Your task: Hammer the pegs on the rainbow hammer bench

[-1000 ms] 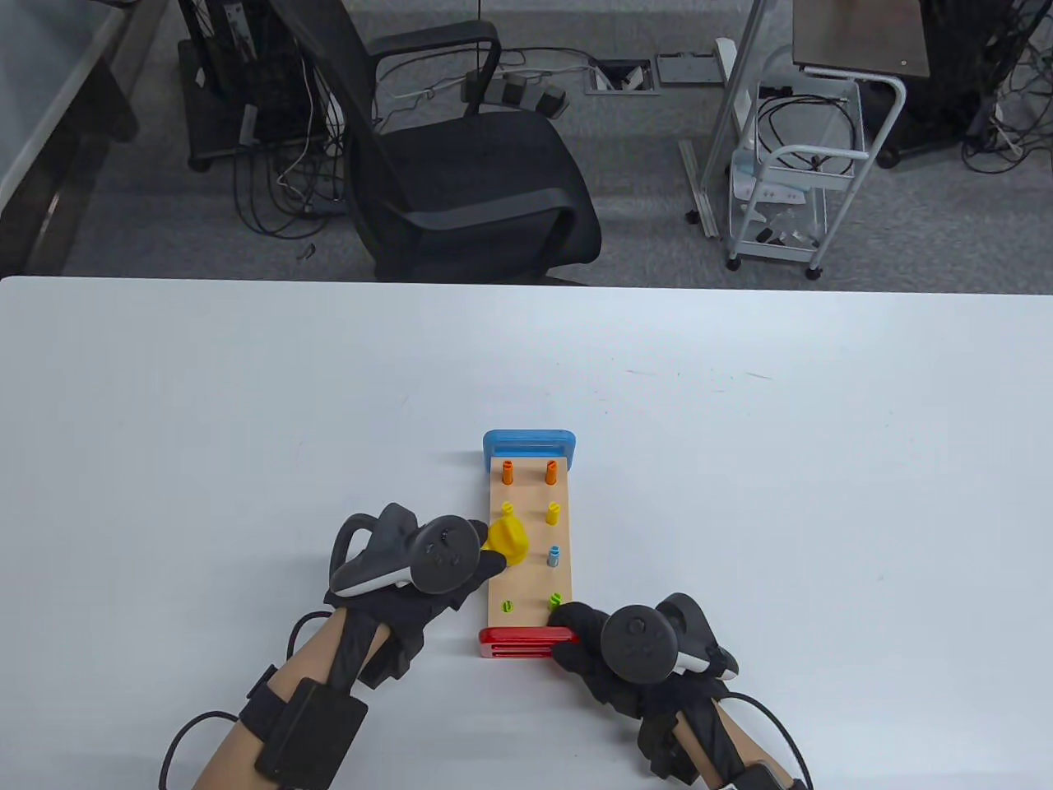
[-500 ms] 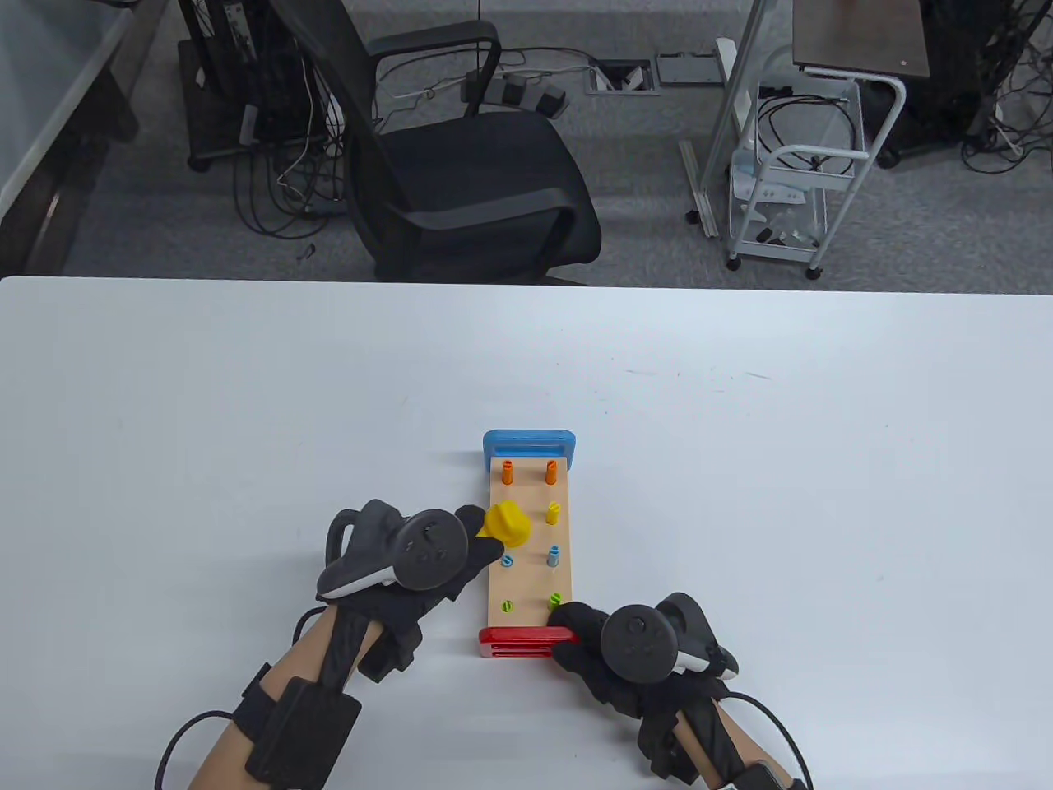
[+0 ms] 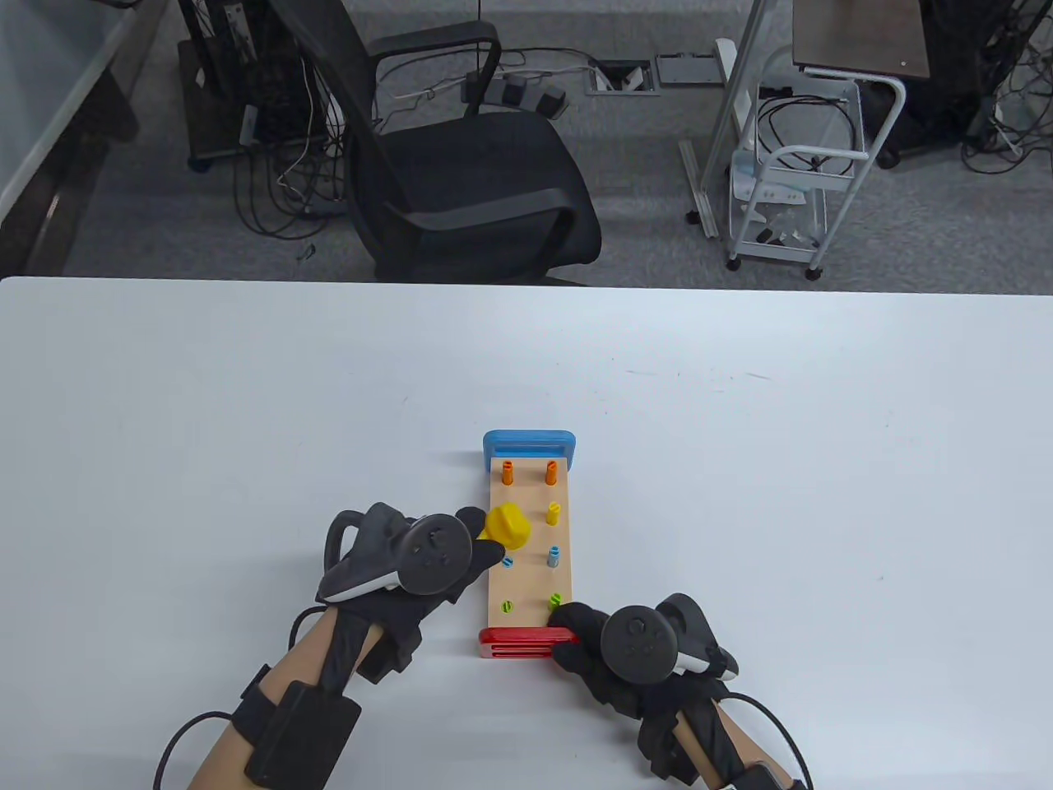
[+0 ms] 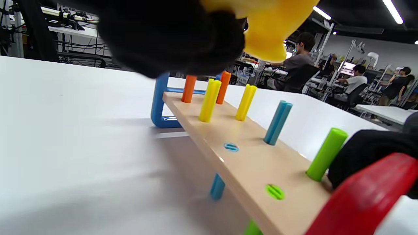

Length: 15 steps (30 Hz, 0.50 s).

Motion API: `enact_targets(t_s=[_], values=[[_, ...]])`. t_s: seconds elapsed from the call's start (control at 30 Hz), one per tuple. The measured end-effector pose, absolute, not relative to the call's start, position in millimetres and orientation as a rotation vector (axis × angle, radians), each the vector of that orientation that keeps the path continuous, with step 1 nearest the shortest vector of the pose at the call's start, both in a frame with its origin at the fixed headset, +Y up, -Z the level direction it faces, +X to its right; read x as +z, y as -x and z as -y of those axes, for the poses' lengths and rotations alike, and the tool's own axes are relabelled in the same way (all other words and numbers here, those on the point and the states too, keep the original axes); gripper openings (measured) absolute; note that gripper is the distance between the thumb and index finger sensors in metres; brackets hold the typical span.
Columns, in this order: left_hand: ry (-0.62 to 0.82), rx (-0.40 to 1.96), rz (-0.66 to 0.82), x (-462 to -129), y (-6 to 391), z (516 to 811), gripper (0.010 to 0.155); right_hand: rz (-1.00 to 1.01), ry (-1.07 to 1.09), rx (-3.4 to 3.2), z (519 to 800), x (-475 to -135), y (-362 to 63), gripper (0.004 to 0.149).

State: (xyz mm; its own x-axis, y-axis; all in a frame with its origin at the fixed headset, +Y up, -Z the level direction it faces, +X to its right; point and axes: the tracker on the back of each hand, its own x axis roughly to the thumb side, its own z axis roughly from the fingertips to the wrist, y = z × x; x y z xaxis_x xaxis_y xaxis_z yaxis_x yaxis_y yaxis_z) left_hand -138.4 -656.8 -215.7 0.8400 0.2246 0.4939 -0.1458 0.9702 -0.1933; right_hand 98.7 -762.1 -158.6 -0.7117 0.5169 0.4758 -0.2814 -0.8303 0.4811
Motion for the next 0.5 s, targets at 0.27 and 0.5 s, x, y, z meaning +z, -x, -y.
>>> enact_targets(t_s=[0.27,0.5], values=[[0.151,0.218,0.519,-218.7,146.0,664.9,0.068,-0.526,-0.856,2.503,762.1,-158.5,-98.5,0.061],[0.143,0.315,0.483,-231.4,151.9,645.1,0.068,-0.525,-0.857,2.503,762.2,-158.5,-98.4,0.061]])
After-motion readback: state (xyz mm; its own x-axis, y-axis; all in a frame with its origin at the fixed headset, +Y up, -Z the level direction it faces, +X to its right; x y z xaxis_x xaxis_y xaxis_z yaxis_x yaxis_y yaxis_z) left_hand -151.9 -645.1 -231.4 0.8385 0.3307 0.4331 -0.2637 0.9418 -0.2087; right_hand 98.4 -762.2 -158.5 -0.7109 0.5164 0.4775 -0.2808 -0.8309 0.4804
